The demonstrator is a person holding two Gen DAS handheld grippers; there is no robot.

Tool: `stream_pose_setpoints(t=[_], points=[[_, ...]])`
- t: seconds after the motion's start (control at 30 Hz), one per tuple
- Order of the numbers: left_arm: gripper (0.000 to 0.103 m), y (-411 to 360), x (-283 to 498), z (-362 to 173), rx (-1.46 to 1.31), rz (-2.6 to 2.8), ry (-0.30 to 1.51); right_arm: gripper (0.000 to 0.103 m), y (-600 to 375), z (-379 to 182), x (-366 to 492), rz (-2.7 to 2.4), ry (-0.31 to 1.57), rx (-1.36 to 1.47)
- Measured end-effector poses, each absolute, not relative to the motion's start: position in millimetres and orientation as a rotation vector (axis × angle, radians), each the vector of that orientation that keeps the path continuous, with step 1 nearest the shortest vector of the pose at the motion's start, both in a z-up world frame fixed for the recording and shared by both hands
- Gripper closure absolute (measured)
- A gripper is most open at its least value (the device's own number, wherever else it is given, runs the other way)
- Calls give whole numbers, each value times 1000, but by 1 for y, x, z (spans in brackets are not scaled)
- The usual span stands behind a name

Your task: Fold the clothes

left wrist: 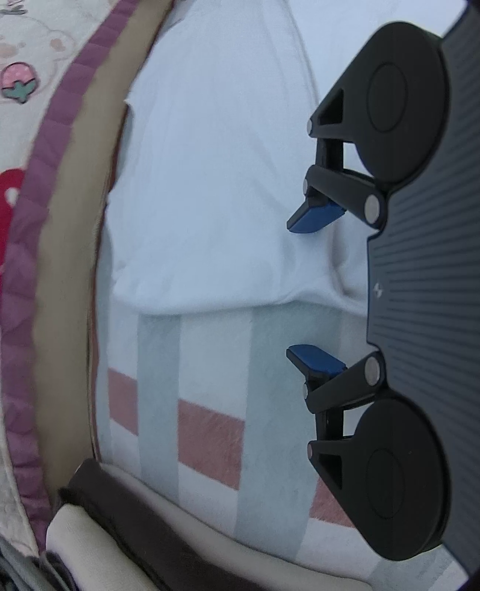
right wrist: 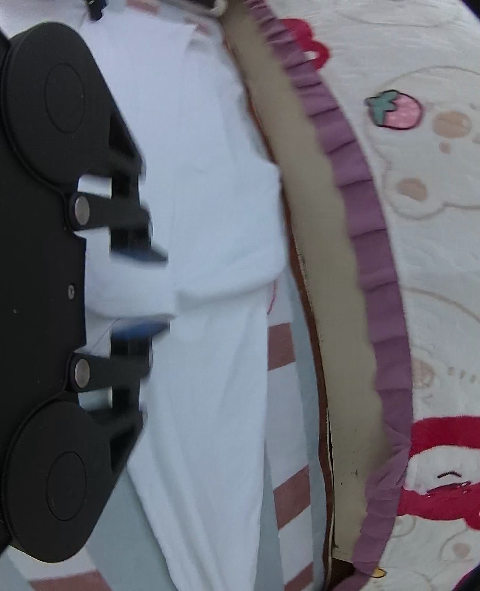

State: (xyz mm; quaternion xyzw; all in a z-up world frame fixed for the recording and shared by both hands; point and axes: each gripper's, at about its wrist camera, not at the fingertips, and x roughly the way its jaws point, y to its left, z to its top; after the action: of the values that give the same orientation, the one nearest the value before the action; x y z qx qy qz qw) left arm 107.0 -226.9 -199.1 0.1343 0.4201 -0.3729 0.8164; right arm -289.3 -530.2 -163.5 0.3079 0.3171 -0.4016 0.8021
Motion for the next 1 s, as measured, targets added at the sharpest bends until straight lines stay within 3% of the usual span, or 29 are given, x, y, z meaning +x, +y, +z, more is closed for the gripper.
stream_pose_setpoints(t=[0.1,0.17,0.23,0.4,0.53,0.6,0.63,0.67,1.0], points=[[37,-220,109,-193,240,-823,837,48,-533,-177,-280,-832,695,631],[37,-224,102,-187,299,-862,738,54,-529,-186,-273,-818,720,566],[36,-236,92,-181,365,-896,643,90,-522,-192,-264,-803,757,444],[33,-279,104,-176,334,-911,633,93,-509,-179,-252,-822,731,251],[18,-317,125,-182,463,-841,498,93,-502,-166,-242,-785,741,135],[20,-327,144,-191,488,-839,544,93,-503,-162,-239,-769,741,117],[48,-332,154,-195,499,-837,569,93,-504,-160,-239,-766,739,113],[99,-331,164,-198,477,-835,616,93,-505,-159,-238,-763,737,111],[100,-296,196,-188,277,-690,652,95,-521,-156,-208,-721,725,43]])
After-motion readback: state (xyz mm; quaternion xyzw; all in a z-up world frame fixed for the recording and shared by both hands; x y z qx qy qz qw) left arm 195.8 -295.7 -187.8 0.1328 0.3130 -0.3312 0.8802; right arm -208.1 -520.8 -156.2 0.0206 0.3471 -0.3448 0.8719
